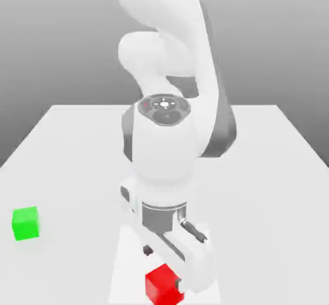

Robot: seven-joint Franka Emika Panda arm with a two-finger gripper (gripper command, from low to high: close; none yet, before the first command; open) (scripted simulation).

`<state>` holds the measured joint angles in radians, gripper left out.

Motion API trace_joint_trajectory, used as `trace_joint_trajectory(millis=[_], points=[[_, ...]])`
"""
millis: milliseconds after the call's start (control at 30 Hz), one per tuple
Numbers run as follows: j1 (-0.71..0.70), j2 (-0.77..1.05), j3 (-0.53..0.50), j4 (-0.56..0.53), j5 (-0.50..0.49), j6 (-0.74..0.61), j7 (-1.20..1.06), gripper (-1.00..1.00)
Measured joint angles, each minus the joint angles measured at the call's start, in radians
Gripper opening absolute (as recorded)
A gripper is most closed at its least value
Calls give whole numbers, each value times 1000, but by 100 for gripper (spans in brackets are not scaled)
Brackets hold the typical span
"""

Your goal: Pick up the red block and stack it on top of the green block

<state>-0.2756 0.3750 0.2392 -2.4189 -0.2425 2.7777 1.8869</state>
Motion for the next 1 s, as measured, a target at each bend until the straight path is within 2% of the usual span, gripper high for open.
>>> trace_joint_trajectory(millis=[33,267,467,767,1000], points=[[14,28,-17,4,-15,22,11,-100],[16,32,-20,5,-17,28,13,-100],[-37,-128,40,-26,90,-98,-55,-100],[-232,-253,-176,-113,206,-141,163,-100],[-463,-335,-310,-182,245,-136,368,-100]])
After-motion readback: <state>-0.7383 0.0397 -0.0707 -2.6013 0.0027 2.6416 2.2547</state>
